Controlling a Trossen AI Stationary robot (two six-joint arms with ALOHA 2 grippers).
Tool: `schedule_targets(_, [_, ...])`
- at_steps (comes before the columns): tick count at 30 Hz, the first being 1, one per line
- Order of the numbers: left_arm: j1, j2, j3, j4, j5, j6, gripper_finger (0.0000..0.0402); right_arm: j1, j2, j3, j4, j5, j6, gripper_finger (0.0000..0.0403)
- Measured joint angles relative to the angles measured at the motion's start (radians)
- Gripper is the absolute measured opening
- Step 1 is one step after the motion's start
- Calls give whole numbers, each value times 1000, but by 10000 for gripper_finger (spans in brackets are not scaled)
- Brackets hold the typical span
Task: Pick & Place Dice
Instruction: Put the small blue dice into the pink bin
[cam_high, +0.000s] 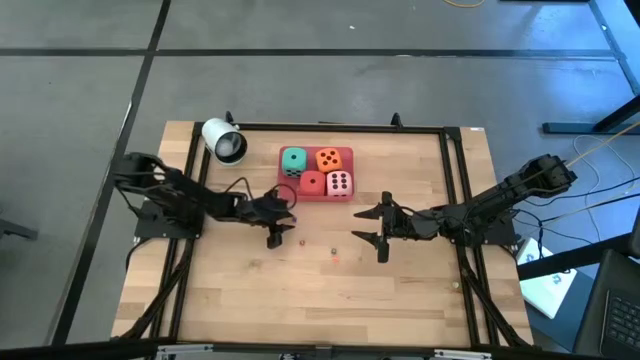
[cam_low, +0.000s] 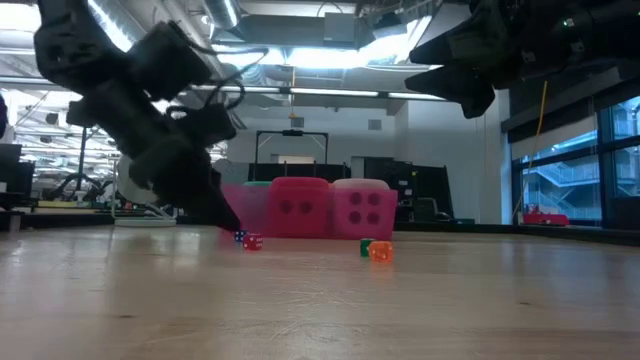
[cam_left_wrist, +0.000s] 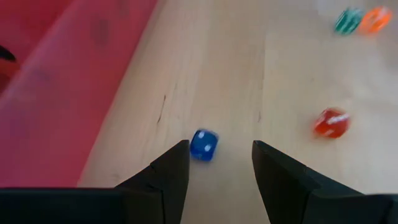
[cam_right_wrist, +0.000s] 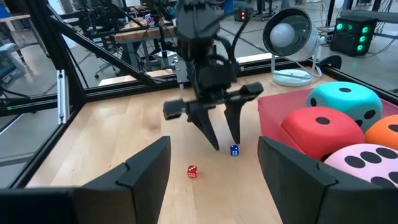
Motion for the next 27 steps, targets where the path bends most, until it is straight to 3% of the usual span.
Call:
schedule_targets(14, [4, 48, 13, 8, -69, 33, 168, 0, 0, 0, 0, 0, -27, 241])
schedule_targets(27, [37, 47, 20, -25, -18, 31, 168, 0, 0, 0, 0, 1, -27, 241])
